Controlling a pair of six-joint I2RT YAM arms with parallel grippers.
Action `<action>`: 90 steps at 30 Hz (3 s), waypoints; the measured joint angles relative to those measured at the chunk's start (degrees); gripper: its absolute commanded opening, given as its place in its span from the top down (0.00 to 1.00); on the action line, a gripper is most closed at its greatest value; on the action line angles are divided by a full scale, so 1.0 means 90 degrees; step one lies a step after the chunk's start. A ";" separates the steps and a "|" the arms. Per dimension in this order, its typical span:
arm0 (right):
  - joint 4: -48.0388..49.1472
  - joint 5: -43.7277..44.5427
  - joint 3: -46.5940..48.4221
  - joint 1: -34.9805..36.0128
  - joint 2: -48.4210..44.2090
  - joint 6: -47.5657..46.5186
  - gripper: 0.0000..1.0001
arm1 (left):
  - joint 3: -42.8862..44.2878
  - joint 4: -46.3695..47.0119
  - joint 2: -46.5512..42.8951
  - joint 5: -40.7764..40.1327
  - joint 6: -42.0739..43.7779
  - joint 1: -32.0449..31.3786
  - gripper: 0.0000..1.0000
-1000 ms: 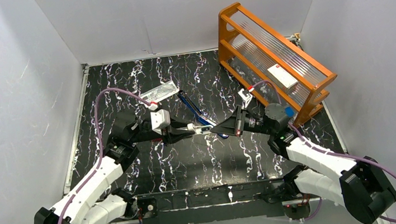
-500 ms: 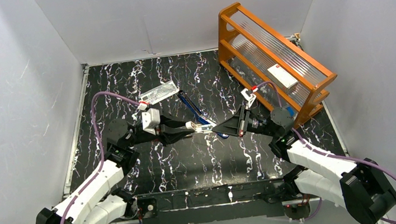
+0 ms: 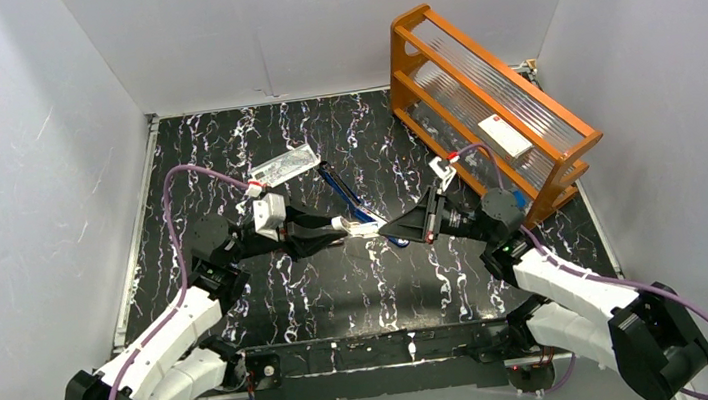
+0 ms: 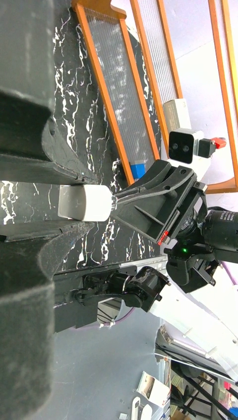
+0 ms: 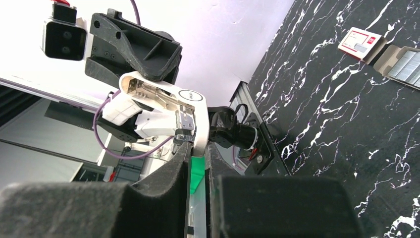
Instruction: Load the staples into the stapler
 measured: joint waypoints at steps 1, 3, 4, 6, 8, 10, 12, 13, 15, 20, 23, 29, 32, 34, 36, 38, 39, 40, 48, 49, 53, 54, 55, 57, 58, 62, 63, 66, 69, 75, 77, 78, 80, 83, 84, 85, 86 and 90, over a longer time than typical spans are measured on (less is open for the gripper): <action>-0.0019 0.0000 0.0000 0.0000 0.0007 -0.0024 0.76 | 0.0000 -0.0002 0.0000 -0.0007 -0.0005 0.0000 1.00; -0.0046 0.0007 0.0000 -0.0007 0.0027 -0.0104 0.72 | 0.0000 -0.0027 -0.0007 -0.0022 -0.0022 0.0000 1.00; -0.0090 0.0029 -0.0002 -0.0019 0.0027 -0.0204 0.70 | 0.0000 -0.0066 -0.0022 -0.0041 -0.0019 0.0005 1.00; -0.0257 0.0085 -0.0015 -0.0068 0.0019 -0.0461 0.66 | 0.0000 -0.0153 -0.0092 -0.0083 0.0000 0.0053 1.00; -0.0561 0.0182 -0.0036 -0.0129 0.0007 -0.0753 0.62 | 0.0000 -0.0233 -0.0192 -0.0112 0.0056 0.0109 1.00; -0.0804 0.0248 -0.0044 -0.0158 -0.0063 -0.0981 0.57 | 0.0000 -0.0316 -0.0248 -0.0119 0.0119 0.0131 1.00; -0.1032 0.0301 -0.0041 -0.0160 -0.0221 -0.1226 0.51 | 0.0000 -0.0425 -0.0255 -0.0114 0.0197 0.0131 1.00; -0.1120 0.0318 -0.0041 -0.0160 -0.0316 -0.1355 0.46 | 0.0000 -0.0500 -0.0253 -0.0109 0.0228 0.0131 1.00; -0.1311 0.0323 -0.0017 -0.0160 -0.0505 -0.1664 0.36 | 0.0002 -0.0629 -0.0243 -0.0100 0.0291 0.0131 1.00; -0.2455 0.0304 0.0646 -0.0158 -0.0923 -0.3247 0.24 | 0.0119 -0.0930 -0.0051 0.0172 0.0386 0.0131 1.00; -0.2623 0.0078 0.0976 -0.0141 -0.1115 -0.4546 0.21 | 0.0287 -0.1025 0.0231 0.0571 0.0330 0.0131 1.00; -0.2499 -0.0527 0.1042 0.0131 -0.1032 -0.6538 0.13 | 0.0427 -0.1025 0.0578 0.1166 0.0046 0.0129 1.00; -0.2472 -0.0675 0.1042 0.0379 -0.0748 -0.7023 0.12 | 0.0430 -0.0988 0.0578 0.1273 -0.0019 0.0129 1.00; -0.2460 -0.0627 0.1042 0.0687 -0.0614 -0.7291 0.14 | 0.0430 -0.0979 0.0580 0.1328 -0.0046 0.0129 1.00; -0.2421 -0.0532 0.1044 0.1054 -0.0512 -0.7482 0.18 | 0.0430 -0.0962 0.0585 0.1372 -0.0070 0.0129 1.00; -0.2365 -0.0359 0.1103 0.1423 -0.0357 -0.7635 0.21 | 0.0430 -0.0947 0.0593 0.1394 -0.0075 0.0129 1.00; -0.2334 -0.0238 0.1158 0.1622 -0.0245 -0.7701 0.21 | 0.0430 -0.0942 0.0600 0.1399 -0.0078 0.0129 1.00; -0.2285 -0.0075 0.1209 0.1809 -0.0126 -0.7764 0.23 | 0.0430 -0.0940 0.0612 0.1404 -0.0083 0.0129 1.00; -0.1834 0.1127 0.1234 0.2455 0.0270 -0.7813 0.45 | 0.0430 -0.0906 0.0629 0.1515 -0.0097 0.0126 1.00; -0.1817 0.1224 0.1234 0.2477 0.0282 -0.7822 0.50 | 0.0430 -0.0901 0.0629 0.1518 -0.0097 0.0126 1.00; -0.1843 0.1372 0.1234 0.2499 0.0289 -0.7859 0.59 | 0.0430 -0.0894 0.0627 0.1503 -0.0073 0.0126 1.00; -0.1853 0.1379 0.1234 0.2516 0.0289 -0.7895 0.62 | 0.0430 -0.0899 0.0627 0.1501 -0.0075 0.0131 1.00; -0.1868 0.1382 0.1234 0.2523 0.0282 -0.7936 0.64 | 0.0430 -0.0899 0.0627 0.1503 -0.0070 0.0129 1.00; -0.1914 0.1382 0.1234 0.2528 0.0248 -0.7992 0.69 | 0.0430 -0.0894 0.0622 0.1503 -0.0066 0.0126 1.00; -0.1940 0.1375 0.1234 0.2526 0.0228 -0.8004 0.70 | 0.0430 -0.0886 0.0619 0.1501 -0.0061 0.0126 0.98; -0.2047 0.1367 0.1234 0.2533 0.0146 -0.8046 0.72 | 0.0430 -0.0923 0.0588 0.1460 -0.0024 0.0119 0.73; -0.2059 0.1367 0.1234 0.2535 0.0136 -0.8043 0.73 | 0.0430 -0.0967 0.0563 0.1426 -0.0007 0.0114 0.66; -0.2208 0.1394 0.1234 0.2538 0.0087 -0.8024 0.75 | 0.0430 -0.1290 0.0386 0.1185 0.0192 0.0097 0.49; -0.2557 0.1474 0.1234 0.2540 0.0070 -0.8000 0.77 | 0.0430 -0.1882 0.0032 0.0782 0.0571 0.0114 0.40; -0.3298 0.1688 0.1231 0.2540 0.0202 -0.7844 0.78 | 0.0510 -0.3419 -0.0699 -0.0044 0.1523 0.0126 0.34; -0.3524 0.1804 0.1234 0.2540 0.0403 -0.7810 0.78 | 0.0559 -0.3755 -0.0852 -0.0352 0.1673 0.0129 0.34; -0.3626 0.1875 0.1239 0.2540 0.0539 -0.7813 0.78 | 0.0578 -0.3888 -0.0925 -0.0554 0.1722 0.0129 0.34; -0.3903 0.2050 0.1294 0.2560 0.0945 -0.7827 0.78 | 0.0610 -0.4148 -0.1115 -0.1141 0.1763 0.0131 0.33; -0.4342 0.2353 0.1571 0.2628 0.1681 -0.7902 0.78 | 0.0634 -0.4403 -0.1394 -0.2203 0.1707 0.0131 0.31; -0.4500 0.2470 0.1739 0.2676 0.1957 -0.7951 0.78 | 0.0641 -0.4481 -0.1498 -0.2659 0.1654 0.0131 0.30; -0.4600 0.2560 0.1902 0.2737 0.2232 -0.7985 0.78 | 0.0644 -0.4527 -0.1576 -0.3014 0.1615 0.0131 0.30; -0.4714 0.2657 0.2086 0.2807 0.2489 -0.8004 0.78 | 0.0656 -0.4600 -0.1700 -0.3645 0.1525 0.0131 0.28; -0.4913 0.2958 0.2846 0.3147 0.3449 -0.8075 0.78 | 0.0818 -0.4862 -0.1972 -0.5678 0.1222 0.0136 0.25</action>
